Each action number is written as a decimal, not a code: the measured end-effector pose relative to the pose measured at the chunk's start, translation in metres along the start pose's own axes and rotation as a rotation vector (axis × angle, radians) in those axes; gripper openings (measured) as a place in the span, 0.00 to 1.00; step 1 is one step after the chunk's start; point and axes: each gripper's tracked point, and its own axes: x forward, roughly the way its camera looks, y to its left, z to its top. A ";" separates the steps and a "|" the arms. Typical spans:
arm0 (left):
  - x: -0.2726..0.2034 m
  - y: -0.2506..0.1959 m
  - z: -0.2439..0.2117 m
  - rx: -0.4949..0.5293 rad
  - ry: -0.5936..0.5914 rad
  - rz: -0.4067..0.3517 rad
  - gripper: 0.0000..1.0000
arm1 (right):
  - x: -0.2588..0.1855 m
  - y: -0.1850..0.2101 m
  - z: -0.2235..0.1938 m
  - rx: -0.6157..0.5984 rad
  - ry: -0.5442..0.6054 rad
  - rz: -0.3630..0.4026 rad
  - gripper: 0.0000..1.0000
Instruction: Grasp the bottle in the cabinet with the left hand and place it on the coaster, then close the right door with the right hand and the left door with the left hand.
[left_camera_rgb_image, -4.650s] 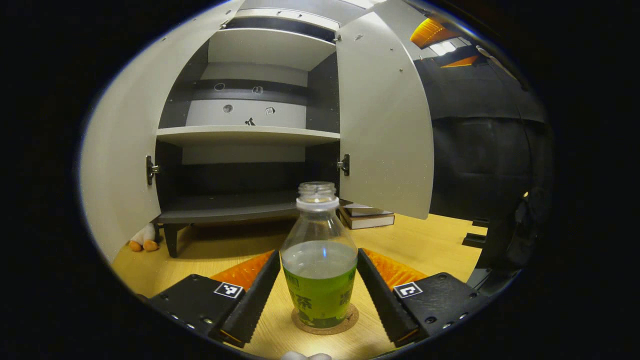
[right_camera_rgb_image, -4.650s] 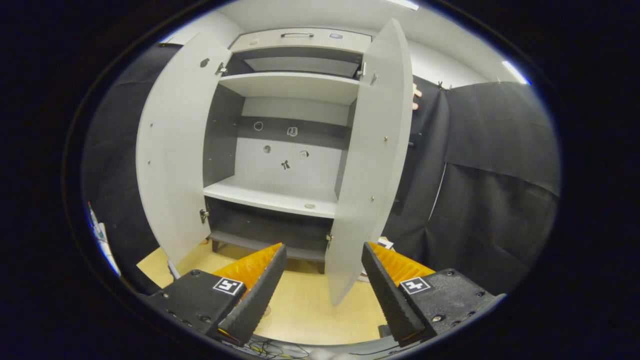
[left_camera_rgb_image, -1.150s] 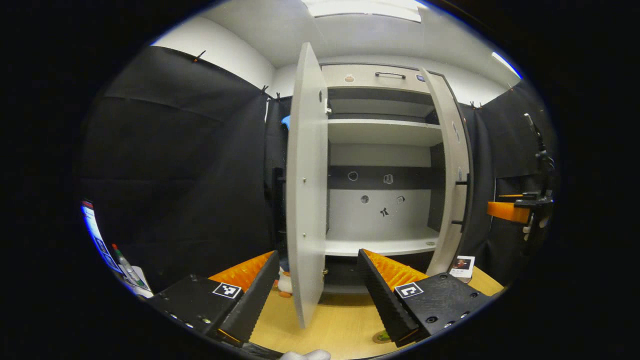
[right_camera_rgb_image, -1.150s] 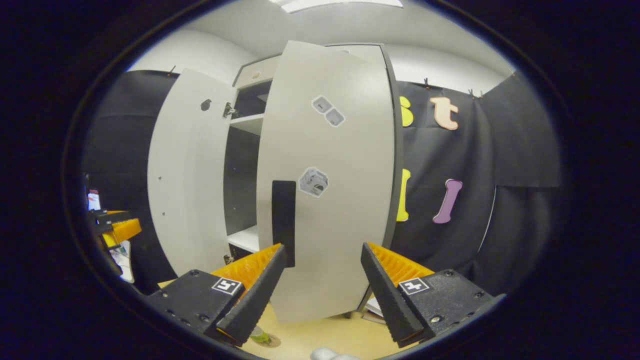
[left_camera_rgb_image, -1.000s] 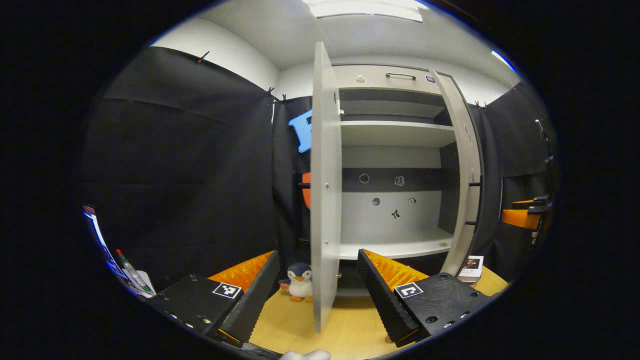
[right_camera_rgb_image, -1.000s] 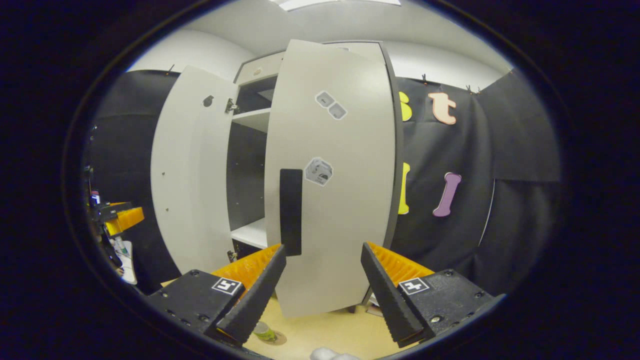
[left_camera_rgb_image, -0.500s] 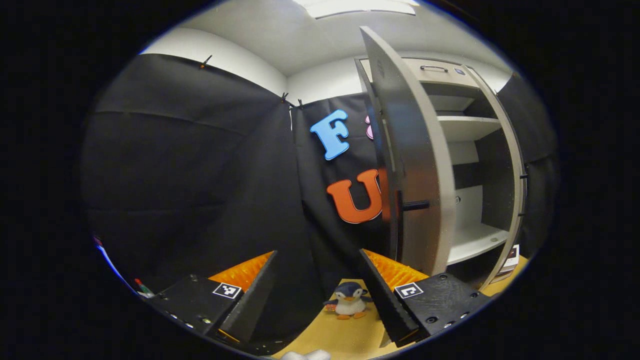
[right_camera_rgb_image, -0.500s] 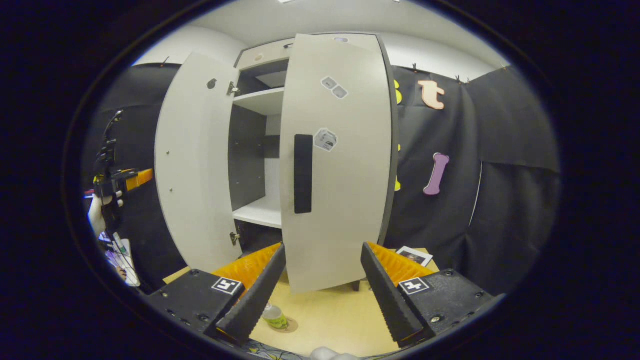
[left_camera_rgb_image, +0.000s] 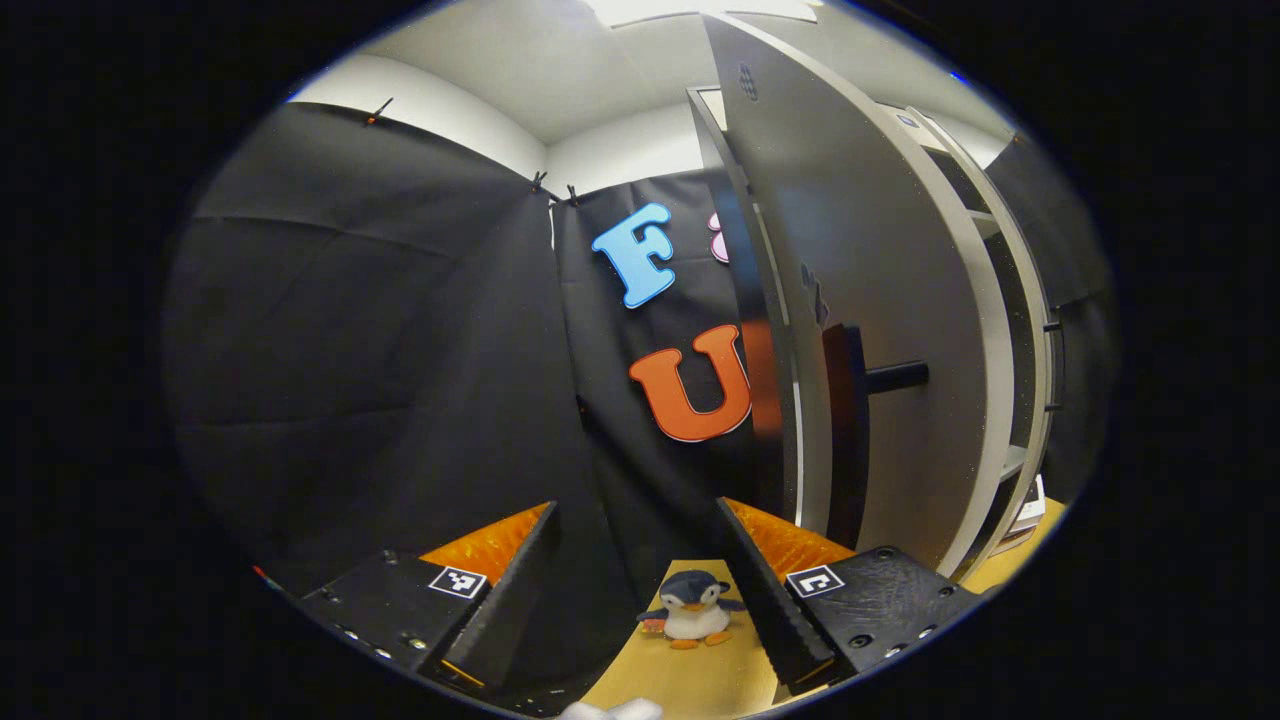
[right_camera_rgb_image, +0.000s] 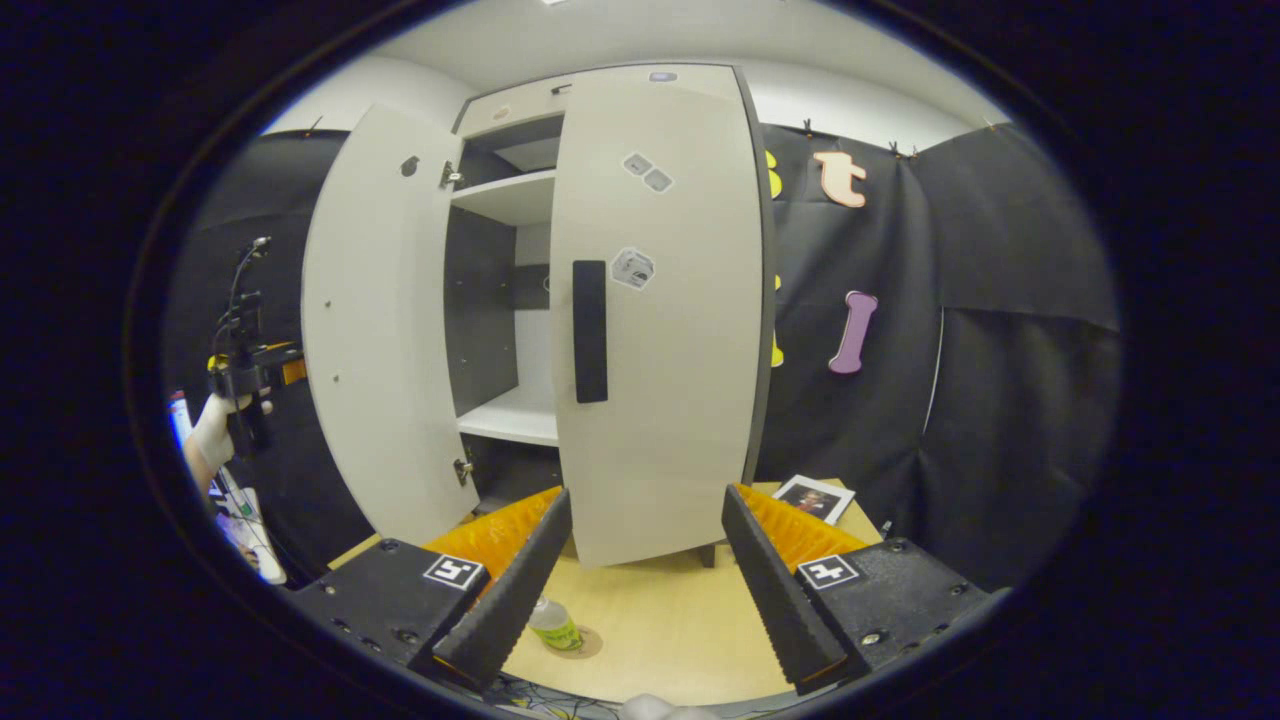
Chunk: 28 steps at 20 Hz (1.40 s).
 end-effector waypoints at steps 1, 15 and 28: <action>-0.001 -0.001 -0.001 -0.014 0.000 0.001 0.93 | 0.002 0.002 0.000 0.002 0.001 0.007 0.99; -0.015 -0.017 0.003 -0.045 0.011 0.062 0.88 | -0.008 -0.017 0.005 -0.013 -0.005 0.084 0.99; -0.030 -0.091 0.009 -0.068 0.018 0.025 0.88 | -0.025 -0.064 0.002 -0.005 0.000 0.082 0.99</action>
